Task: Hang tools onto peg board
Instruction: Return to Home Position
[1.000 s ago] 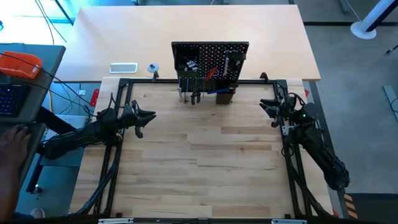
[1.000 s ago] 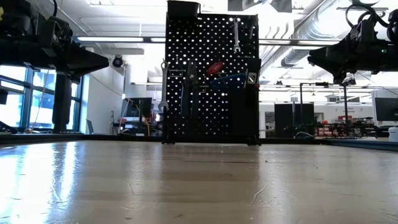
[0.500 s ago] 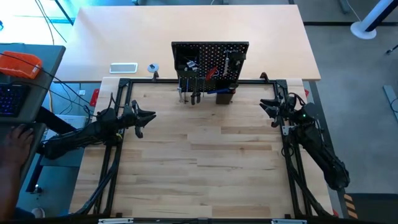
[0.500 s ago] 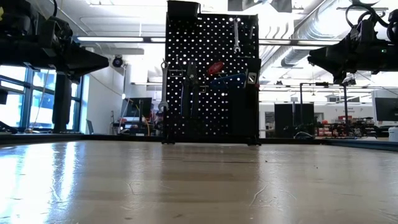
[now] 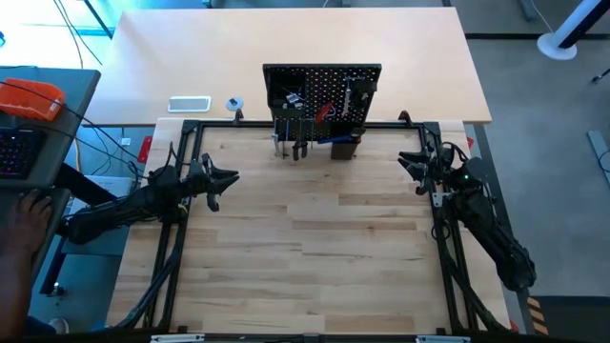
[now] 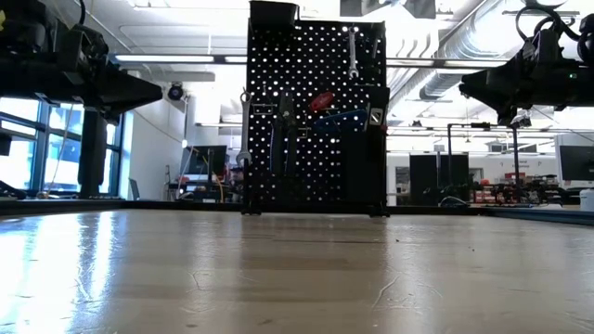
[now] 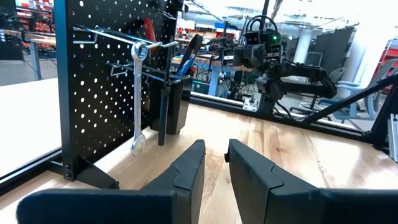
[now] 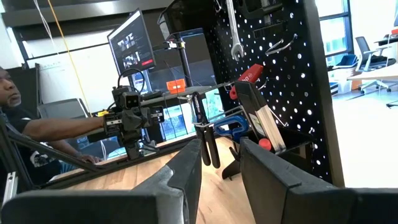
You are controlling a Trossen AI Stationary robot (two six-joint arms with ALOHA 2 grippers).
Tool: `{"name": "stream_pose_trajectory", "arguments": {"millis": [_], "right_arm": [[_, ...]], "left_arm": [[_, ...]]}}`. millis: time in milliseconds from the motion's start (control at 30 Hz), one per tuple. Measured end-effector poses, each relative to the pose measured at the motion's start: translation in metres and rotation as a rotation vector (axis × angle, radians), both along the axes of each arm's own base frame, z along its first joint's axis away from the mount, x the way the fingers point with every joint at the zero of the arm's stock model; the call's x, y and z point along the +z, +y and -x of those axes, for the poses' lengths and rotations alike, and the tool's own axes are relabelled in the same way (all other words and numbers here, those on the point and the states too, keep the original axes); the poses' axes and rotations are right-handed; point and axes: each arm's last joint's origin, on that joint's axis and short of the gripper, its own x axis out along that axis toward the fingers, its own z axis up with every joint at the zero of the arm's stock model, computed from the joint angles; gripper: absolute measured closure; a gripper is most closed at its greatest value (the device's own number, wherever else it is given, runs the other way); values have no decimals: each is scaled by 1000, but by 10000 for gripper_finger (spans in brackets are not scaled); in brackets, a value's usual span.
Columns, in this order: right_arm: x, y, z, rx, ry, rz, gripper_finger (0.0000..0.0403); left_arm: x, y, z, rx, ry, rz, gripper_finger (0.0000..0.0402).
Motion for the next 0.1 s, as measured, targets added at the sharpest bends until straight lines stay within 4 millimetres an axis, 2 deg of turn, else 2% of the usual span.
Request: {"name": "stream_pose_trajectory", "arguments": {"millis": [100], "right_arm": [[0,0,0,0,0,0,297]], "left_arm": [[0,0,0,0,0,0,337]]}}
